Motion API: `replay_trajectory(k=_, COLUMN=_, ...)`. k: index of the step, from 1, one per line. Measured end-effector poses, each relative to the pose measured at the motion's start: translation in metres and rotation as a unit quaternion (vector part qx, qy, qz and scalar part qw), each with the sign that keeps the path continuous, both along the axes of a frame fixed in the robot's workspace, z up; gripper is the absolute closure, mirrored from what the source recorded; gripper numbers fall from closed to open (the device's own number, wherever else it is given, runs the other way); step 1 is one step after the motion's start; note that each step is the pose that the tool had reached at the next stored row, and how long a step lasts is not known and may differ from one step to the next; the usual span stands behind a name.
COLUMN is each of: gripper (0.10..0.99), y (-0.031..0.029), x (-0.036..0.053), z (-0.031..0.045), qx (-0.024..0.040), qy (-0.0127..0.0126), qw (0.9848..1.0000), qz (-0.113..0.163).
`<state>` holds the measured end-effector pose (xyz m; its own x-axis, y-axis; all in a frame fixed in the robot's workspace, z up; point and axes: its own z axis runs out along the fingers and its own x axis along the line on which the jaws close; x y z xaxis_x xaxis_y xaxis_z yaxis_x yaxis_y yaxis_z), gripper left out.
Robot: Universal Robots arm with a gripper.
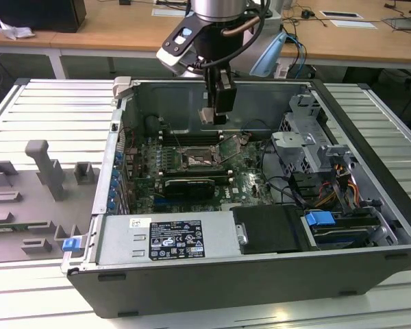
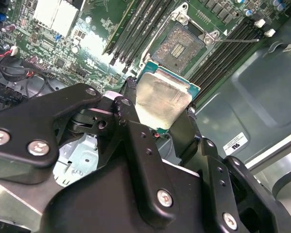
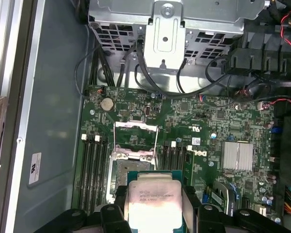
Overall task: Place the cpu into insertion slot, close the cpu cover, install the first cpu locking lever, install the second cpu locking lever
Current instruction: 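Place the cpu into insertion slot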
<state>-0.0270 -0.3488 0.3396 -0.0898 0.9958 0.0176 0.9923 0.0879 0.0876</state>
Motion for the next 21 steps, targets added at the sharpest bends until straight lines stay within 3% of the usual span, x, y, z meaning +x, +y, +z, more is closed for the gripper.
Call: replay_trajectory(k=21, gripper=0.557, y=0.0000, x=0.0000, z=-0.0067, qx=0.0000, qy=0.0000, qw=1.0000, qz=0.000)
